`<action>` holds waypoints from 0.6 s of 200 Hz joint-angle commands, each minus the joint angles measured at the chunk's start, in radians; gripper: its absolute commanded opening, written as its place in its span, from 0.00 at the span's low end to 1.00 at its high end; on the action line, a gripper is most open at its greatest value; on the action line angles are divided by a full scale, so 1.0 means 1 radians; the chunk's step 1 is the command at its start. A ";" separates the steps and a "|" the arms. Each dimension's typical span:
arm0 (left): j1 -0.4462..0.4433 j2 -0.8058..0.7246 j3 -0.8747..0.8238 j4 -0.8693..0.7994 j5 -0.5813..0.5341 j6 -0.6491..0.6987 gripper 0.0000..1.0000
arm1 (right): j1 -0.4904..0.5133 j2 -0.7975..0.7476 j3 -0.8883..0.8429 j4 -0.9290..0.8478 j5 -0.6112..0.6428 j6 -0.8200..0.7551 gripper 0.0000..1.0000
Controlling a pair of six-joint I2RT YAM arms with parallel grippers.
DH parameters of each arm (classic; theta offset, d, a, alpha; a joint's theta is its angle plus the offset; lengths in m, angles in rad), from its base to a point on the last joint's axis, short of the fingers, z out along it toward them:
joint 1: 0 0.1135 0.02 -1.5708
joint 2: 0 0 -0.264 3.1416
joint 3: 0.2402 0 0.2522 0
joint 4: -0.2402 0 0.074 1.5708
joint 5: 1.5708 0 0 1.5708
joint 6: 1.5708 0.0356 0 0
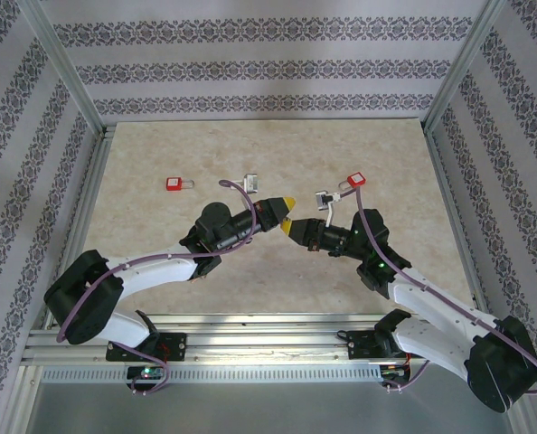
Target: Unlock with the key
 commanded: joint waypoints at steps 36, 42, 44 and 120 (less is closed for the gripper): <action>-0.036 0.009 -0.041 0.138 -0.014 0.018 0.00 | -0.004 -0.007 0.026 0.056 -0.014 0.005 0.08; -0.039 0.012 -0.044 0.149 -0.016 0.016 0.00 | -0.004 -0.009 0.026 0.057 -0.015 0.006 0.07; -0.040 0.012 -0.045 0.154 -0.015 0.016 0.00 | -0.004 -0.009 0.026 0.058 -0.015 0.008 0.07; -0.089 0.057 -0.068 0.231 -0.074 0.022 0.00 | -0.018 -0.016 0.034 0.073 -0.028 0.029 0.00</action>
